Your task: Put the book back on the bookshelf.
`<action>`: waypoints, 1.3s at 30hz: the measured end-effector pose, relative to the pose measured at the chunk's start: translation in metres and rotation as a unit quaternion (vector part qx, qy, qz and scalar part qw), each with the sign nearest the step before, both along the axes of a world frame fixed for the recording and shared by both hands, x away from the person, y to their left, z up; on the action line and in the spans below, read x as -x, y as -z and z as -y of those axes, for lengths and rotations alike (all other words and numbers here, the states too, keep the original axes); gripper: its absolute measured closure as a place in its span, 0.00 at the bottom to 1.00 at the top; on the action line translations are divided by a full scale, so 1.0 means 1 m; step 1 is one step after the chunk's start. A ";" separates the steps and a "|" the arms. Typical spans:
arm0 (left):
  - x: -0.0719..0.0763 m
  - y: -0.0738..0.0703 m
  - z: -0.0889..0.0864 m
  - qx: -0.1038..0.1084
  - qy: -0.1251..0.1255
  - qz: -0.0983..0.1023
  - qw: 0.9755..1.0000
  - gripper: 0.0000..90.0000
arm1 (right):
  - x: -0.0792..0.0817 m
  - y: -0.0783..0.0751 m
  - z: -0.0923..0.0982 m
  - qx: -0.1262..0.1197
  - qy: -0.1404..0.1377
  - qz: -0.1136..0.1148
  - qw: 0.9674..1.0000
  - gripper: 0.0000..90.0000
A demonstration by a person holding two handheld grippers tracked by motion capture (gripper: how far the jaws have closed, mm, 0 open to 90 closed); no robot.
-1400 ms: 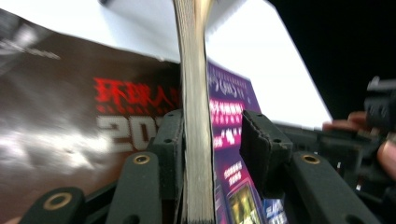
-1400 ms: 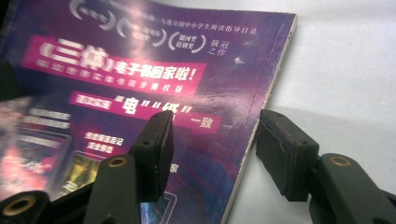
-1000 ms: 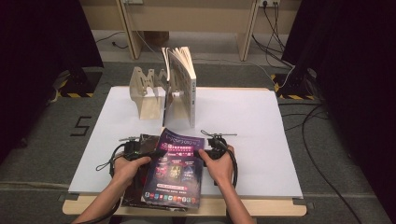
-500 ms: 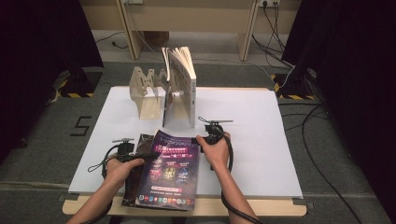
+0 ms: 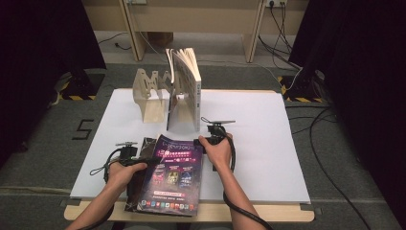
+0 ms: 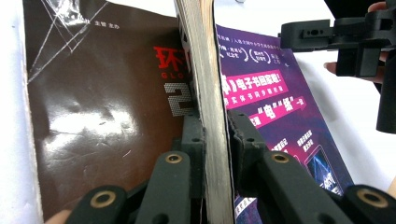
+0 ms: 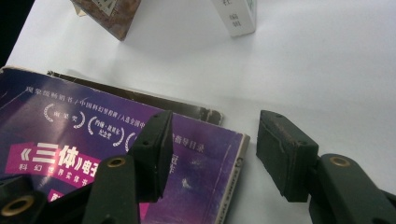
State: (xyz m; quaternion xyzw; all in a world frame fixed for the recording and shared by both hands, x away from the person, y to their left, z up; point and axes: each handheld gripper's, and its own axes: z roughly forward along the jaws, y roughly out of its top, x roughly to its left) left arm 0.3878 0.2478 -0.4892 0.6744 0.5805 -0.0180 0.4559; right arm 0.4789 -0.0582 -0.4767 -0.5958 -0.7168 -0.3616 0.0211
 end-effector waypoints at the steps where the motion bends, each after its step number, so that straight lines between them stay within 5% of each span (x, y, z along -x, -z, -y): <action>1: 0.000 0.000 0.000 -0.001 0.000 0.001 1.000 0.86 | -0.001 0.000 -0.001 0.002 0.000 0.000 1.000 0.51; 11: 0.001 0.003 0.001 -0.005 -0.014 -0.001 1.000 0.83 | -0.002 0.001 -0.002 -0.026 0.016 -0.009 1.000 0.59; 17: 0.003 0.005 0.002 -0.011 -0.016 0.000 1.000 0.83 | 0.004 -0.020 0.003 -0.068 0.018 -0.003 0.997 0.63; 27: 0.005 0.005 0.003 -0.016 -0.016 0.004 1.000 0.84 | 0.015 -0.011 0.011 -0.057 0.012 -0.032 0.998 0.63; 31: 0.005 0.005 0.003 -0.014 -0.016 0.003 1.000 0.84 | 0.018 -0.006 0.008 -0.061 -0.005 -0.069 0.996 0.63; 39: 0.003 0.003 0.003 -0.019 -0.009 0.000 1.000 0.83 | 0.021 -0.015 0.005 -0.051 -0.026 -0.044 0.997 0.76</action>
